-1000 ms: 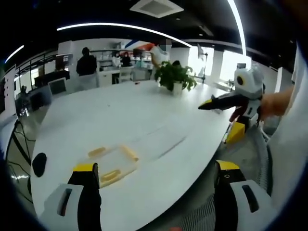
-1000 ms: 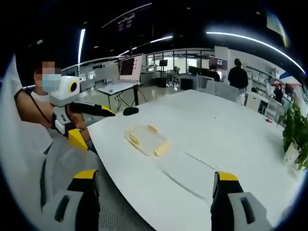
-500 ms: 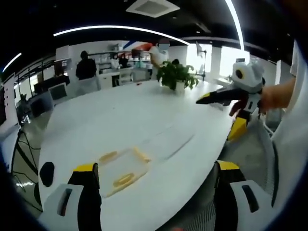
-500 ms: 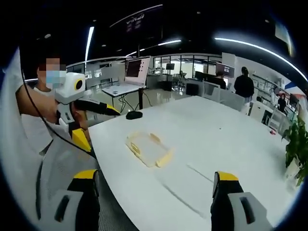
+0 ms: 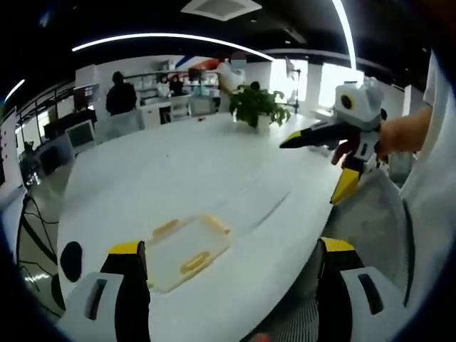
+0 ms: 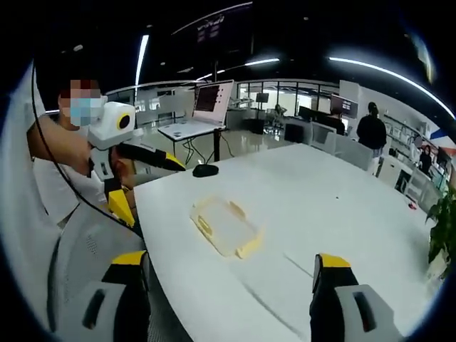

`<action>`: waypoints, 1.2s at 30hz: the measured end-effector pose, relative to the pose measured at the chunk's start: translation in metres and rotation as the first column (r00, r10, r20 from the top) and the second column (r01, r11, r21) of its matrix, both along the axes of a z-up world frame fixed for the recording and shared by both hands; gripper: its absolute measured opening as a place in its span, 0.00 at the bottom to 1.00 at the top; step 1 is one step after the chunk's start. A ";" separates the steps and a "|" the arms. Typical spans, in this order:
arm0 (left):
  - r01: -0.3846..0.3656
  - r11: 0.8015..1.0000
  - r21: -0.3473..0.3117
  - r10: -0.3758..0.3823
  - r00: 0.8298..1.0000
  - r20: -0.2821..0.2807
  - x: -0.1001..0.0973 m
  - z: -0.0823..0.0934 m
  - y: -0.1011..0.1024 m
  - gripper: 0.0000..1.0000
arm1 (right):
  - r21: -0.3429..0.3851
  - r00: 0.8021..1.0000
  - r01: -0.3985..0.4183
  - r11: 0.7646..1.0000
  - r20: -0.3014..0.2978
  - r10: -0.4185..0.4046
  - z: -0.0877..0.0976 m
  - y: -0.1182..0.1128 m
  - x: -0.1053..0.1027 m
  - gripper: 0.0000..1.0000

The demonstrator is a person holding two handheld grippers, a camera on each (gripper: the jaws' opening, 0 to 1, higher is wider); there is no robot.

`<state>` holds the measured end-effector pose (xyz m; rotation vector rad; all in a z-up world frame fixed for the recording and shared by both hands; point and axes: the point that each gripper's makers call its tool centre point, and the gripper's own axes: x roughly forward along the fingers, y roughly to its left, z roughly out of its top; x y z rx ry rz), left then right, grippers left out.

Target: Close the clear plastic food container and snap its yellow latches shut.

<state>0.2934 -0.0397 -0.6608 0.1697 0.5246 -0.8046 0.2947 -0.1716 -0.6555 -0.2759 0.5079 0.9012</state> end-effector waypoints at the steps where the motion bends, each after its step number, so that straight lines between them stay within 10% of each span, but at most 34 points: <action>1: 0.003 1.000 0.004 -0.003 1.000 -0.003 0.001 -0.001 0.001 0.99 | -0.001 1.000 0.000 1.000 0.001 0.000 0.000 0.000 0.001 0.96; 36: 0.048 0.997 0.058 -0.047 0.999 -0.015 0.044 -0.017 0.041 0.99 | -0.037 0.998 -0.064 0.997 -0.001 0.064 -0.011 0.035 0.044 0.92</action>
